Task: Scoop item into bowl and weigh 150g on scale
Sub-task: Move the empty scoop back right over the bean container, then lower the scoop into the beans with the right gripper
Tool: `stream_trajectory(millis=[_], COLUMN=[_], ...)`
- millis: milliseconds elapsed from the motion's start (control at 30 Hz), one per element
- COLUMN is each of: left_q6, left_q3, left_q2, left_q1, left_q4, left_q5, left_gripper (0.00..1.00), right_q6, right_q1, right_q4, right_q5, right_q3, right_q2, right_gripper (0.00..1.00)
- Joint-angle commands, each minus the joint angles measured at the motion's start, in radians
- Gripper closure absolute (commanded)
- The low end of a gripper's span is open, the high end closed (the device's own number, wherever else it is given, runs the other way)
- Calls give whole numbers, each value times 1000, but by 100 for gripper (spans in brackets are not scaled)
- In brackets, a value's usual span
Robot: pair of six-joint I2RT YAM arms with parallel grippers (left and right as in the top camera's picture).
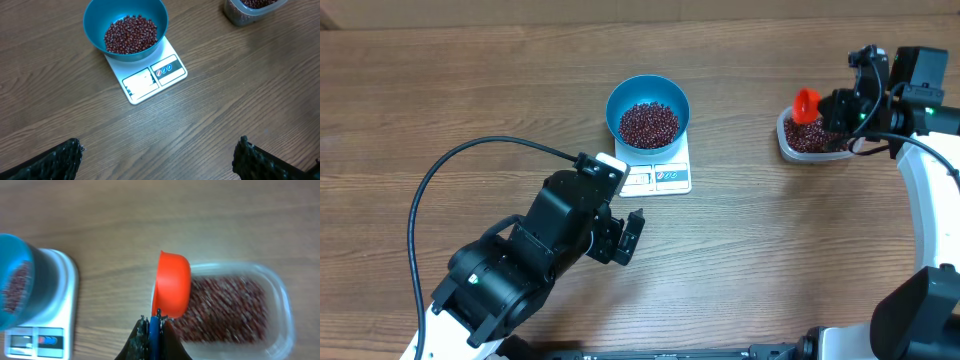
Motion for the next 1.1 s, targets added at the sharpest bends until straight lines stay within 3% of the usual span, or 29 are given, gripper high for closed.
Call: stream_trajectory(millis=[0, 333, 1067], left_q6=[15, 15, 15], left_q3=[0, 0, 0], left_q2=[6, 6, 6], left_q1=[-6, -6, -6], left_q4=[-3, -3, -3], left_q5=[-10, -10, -10], left_gripper=[1, 1, 1], right_q6=[-1, -1, -35], right_q1=[-1, -1, -1], right_q4=[-33, -112, -100], right_q5=[144, 354, 406], right_q3=[-2, -5, -5], right_q2=[-27, -26, 175], right_gripper=[96, 96, 96])
